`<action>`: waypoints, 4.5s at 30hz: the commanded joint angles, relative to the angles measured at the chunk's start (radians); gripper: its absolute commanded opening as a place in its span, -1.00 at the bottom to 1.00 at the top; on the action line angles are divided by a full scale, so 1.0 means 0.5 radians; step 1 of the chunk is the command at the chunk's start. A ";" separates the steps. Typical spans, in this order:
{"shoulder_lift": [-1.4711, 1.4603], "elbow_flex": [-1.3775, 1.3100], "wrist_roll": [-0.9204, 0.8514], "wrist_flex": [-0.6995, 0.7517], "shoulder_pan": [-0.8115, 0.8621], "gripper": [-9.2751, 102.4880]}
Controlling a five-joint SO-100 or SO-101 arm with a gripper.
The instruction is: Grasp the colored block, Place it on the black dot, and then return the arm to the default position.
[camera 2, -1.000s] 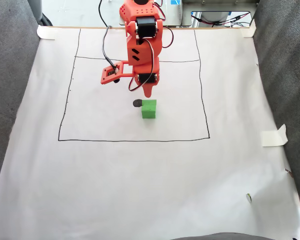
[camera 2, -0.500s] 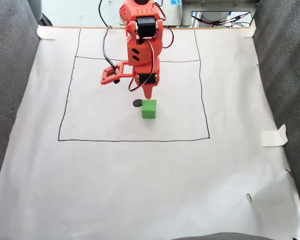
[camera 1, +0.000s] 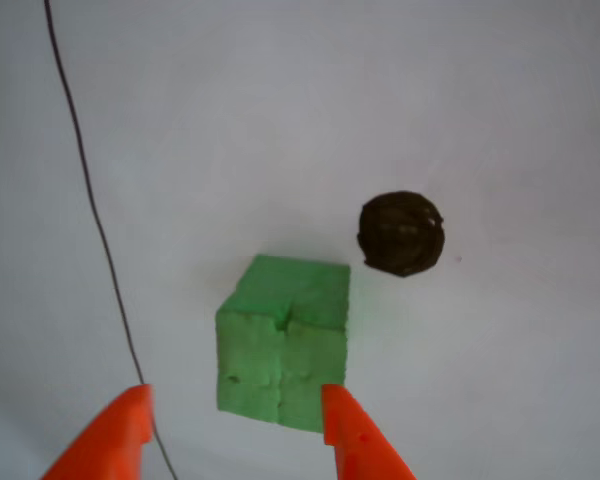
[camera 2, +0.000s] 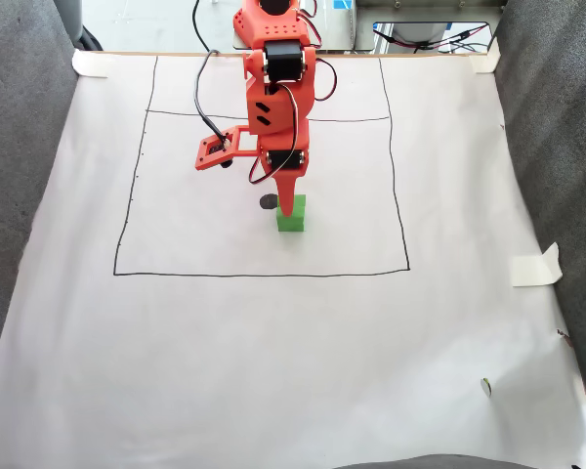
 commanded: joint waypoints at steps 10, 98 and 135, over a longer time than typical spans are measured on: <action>0.040 -0.061 0.006 0.123 0.009 -0.11; 0.114 0.037 0.178 0.298 0.147 -0.84; -0.071 0.040 0.144 0.255 0.224 -0.84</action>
